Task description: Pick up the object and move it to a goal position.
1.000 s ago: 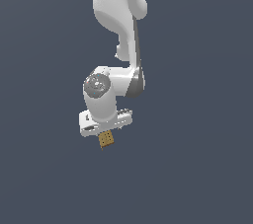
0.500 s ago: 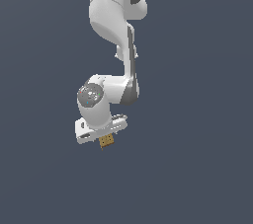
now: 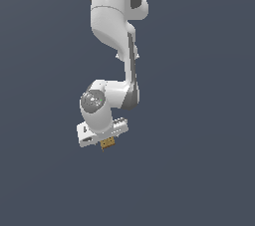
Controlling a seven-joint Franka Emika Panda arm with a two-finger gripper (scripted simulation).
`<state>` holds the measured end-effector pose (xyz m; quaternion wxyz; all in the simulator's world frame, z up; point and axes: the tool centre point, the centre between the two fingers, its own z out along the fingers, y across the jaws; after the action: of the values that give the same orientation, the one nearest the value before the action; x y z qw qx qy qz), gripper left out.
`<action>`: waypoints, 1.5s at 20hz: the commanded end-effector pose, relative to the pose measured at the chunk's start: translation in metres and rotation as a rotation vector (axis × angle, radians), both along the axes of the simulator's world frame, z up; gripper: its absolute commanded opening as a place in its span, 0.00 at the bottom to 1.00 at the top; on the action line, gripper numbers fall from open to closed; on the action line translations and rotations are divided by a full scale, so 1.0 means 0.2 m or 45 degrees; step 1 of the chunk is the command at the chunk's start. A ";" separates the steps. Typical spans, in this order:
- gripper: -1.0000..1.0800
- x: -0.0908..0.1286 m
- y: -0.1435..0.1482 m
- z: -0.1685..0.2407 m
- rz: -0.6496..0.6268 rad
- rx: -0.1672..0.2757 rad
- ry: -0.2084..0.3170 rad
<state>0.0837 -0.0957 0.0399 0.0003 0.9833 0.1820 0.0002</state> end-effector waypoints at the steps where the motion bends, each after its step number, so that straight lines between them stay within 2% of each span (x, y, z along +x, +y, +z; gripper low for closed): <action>1: 0.96 0.00 0.00 -0.07 0.002 0.000 0.001; 9: 0.96 0.00 0.00 -0.15 0.003 0.001 0.001; 10: 0.00 0.00 0.00 -0.15 0.003 0.001 0.001; 23: 0.00 0.00 0.01 -0.13 0.003 0.001 0.002; 30: 0.00 0.02 0.13 0.02 0.003 0.001 0.002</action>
<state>0.0859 -0.0776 0.0340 -0.0003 0.9832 0.1827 -0.0016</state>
